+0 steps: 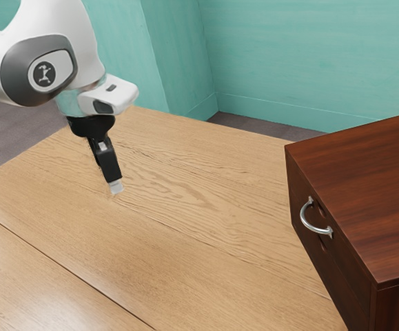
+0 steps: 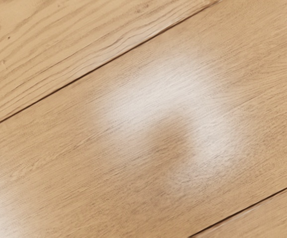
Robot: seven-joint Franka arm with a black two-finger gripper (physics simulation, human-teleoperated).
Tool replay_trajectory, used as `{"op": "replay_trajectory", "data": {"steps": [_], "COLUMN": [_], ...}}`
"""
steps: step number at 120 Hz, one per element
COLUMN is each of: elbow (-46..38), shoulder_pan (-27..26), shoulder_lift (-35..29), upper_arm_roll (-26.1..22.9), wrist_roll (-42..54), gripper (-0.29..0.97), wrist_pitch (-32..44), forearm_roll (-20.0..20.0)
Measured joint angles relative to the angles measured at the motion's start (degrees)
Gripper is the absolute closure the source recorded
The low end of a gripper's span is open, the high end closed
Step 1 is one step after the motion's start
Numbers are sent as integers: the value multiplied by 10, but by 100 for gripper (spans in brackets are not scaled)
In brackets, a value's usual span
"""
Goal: Pull the drawer handle with one arm to open the drawer
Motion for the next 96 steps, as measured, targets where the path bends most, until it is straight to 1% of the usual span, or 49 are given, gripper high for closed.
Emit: {"op": "replay_trajectory", "data": {"steps": [14, 23, 38, 54, 66, 79, 88, 96], "elbow": [0, -1, -56, -68, -73, -90, -93, -111], "shoulder_pan": [0, -13, -32, -51, -52, -52, -53, -71], "shoulder_lift": [1, -3, -55, -64, -57, -48, -34, -41], "upper_arm_roll": [-3, -2, -2, -17, -20, -20, -21, -21], "wrist_roll": [40, 65, 106, 209, 329, 457, 539, 603], "gripper": [0, 0, 0, 0, 0, 0, 0, 0], "wrist_pitch": [35, 47, 54, 67, 106, 168, 204, 227], "forearm_roll": [0, 4, 4, 0, -55, -99, -118, -127]}}
